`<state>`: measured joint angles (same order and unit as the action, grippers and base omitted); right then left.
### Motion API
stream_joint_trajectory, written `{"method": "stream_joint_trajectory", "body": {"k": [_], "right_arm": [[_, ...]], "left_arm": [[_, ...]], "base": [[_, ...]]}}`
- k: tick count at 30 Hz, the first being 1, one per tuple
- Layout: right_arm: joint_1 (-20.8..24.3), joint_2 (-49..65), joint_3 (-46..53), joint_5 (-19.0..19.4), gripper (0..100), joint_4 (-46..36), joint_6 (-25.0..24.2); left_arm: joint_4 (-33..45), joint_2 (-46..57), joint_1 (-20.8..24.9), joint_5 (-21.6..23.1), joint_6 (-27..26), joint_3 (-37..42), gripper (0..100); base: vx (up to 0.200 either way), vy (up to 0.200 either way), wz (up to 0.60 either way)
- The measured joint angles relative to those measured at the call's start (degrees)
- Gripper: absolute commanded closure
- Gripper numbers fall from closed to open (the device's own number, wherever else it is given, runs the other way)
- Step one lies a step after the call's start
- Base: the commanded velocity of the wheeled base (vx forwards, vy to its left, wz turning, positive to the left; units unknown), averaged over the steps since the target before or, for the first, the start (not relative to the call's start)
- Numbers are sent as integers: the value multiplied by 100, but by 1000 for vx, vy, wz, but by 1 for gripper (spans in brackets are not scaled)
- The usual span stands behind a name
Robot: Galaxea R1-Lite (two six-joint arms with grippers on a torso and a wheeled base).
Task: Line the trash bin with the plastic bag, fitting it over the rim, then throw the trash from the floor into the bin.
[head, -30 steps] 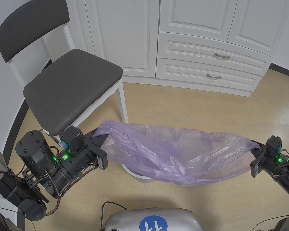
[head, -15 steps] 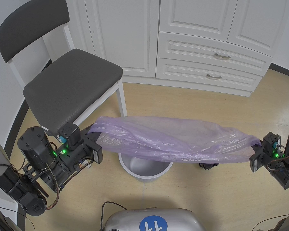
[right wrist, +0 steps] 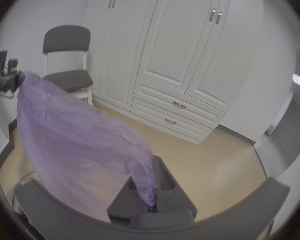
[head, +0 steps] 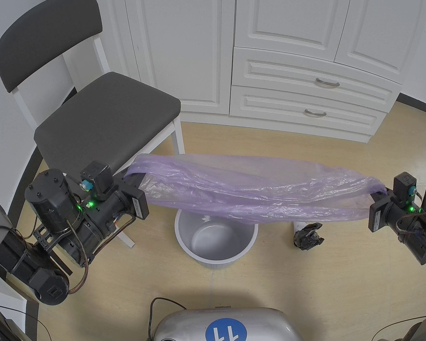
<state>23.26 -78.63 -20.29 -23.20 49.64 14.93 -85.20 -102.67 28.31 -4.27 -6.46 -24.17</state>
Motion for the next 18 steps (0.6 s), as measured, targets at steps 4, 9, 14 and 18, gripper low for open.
{"method": "stream_joint_trajectory", "body": {"k": [4,9,14,18], "right_arm": [[-5,-23,-291,-1,100,-57,-471],[-11,-72,-724,62,100,-475,-1204],[-94,-111,-1303,286,100,-1346,-1975],[-188,-128,-1718,449,100,-1924,-2426]], "left_arm": [[315,39,-37,-196,362,-295,100],[670,83,-78,-345,851,-680,100],[1684,306,-118,-369,1502,-1023,100],[2484,560,-144,-378,2000,-1349,100]], "base": [[0,0,0],[0,0,0],[0,0,0],[0,0,0]]}}
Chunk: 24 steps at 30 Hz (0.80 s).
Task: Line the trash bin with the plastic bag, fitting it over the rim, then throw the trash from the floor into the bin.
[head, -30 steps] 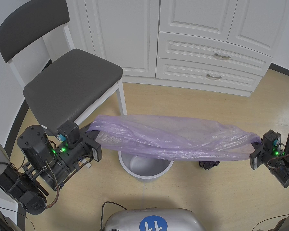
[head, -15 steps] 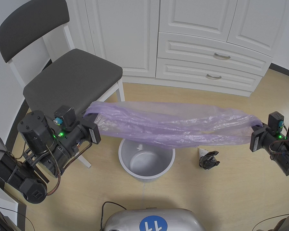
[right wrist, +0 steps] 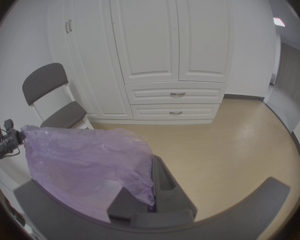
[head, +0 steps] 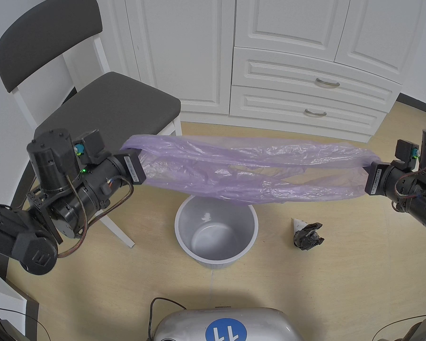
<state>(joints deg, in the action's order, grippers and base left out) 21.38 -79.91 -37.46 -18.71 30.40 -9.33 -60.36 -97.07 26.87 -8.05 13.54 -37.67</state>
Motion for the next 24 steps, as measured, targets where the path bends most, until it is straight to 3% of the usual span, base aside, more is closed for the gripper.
{"method": "stream_joint_trajectory", "body": {"k": [6,24], "right_arm": [[-118,-49,-412,115,100,-369,-307],[-634,-355,-562,451,100,-407,-321]], "left_arm": [[701,300,-59,-99,375,-445,100],[1095,485,-355,-38,397,-629,100]], "base": [[0,0,0],[0,0,0]]}}
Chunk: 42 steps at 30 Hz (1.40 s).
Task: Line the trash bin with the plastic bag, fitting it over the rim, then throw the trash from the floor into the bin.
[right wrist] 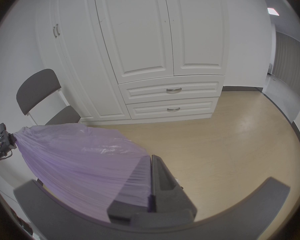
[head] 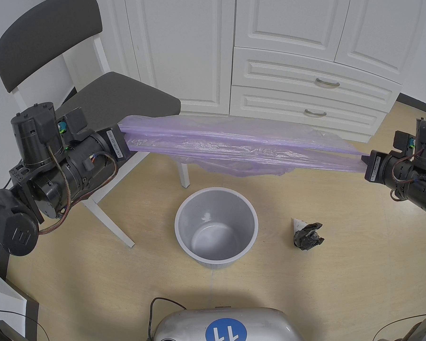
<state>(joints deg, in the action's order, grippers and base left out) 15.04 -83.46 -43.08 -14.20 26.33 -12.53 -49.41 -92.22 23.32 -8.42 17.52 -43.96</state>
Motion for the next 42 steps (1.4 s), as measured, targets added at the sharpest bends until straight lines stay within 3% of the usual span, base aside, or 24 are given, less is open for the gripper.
{"method": "stream_joint_trajectory", "body": {"k": [11,17,25,31,38,42], "right_arm": [[-13,105,111,49,100,-257,151],[-16,355,343,343,100,-255,517],[100,788,728,525,100,-228,939],[221,1122,1020,807,100,-230,1326],[607,1764,1480,1204,100,-263,1979],[805,2015,1679,1276,100,-277,2205]], "left_arm": [[0,-17,-98,11,-26,55,100],[-24,-17,-98,-17,-91,133,100],[-260,0,-74,62,-611,501,100],[-1234,18,-56,622,-950,1029,100],[-2742,30,0,1854,-1347,1949,100],[-2992,33,145,2074,-1410,2247,100]], "base": [[0,0,0],[0,0,0],[0,0,0],[0,0,0],[0,0,0],[0,0,0]]}}
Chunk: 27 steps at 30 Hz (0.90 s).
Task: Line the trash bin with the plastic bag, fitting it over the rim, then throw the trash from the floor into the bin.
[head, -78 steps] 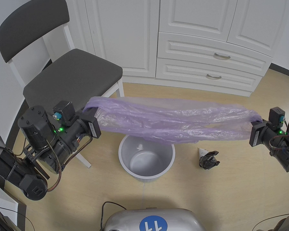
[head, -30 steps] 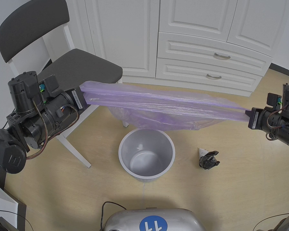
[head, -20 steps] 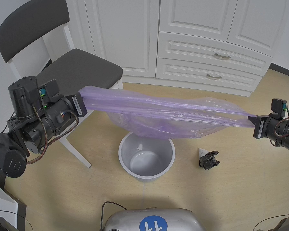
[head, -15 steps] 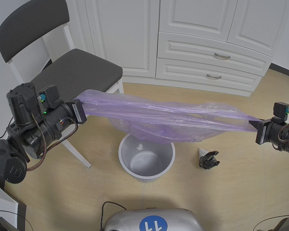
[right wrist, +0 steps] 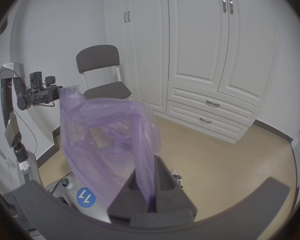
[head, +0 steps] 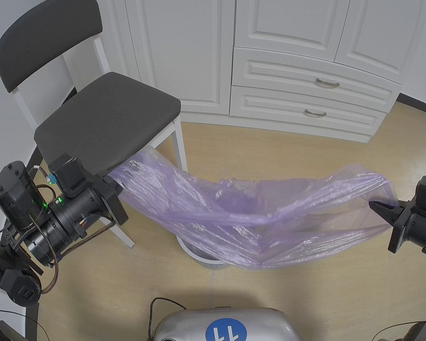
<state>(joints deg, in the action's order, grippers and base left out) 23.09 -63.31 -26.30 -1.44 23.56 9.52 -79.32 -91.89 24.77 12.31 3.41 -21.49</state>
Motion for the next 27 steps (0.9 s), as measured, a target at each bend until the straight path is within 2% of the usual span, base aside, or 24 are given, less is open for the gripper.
{"method": "stream_joint_trajectory", "body": {"k": [6,11,18,24,27], "right_arm": [[224,187,202,79,100,5,207],[290,267,332,65,100,7,453],[48,333,356,-157,100,7,692],[-52,324,323,-846,100,18,789],[-79,313,304,-1006,100,20,811]], "left_arm": [[-29,-33,447,-17,-11,188,100],[-32,-39,577,-50,-2,215,100],[-32,13,271,-66,-2,123,100],[-10,39,34,-63,-11,72,100],[30,24,-105,-61,-22,22,100]], "base": [[0,0,0],[0,0,0],[0,0,0],[0,0,0],[0,0,0]]}}
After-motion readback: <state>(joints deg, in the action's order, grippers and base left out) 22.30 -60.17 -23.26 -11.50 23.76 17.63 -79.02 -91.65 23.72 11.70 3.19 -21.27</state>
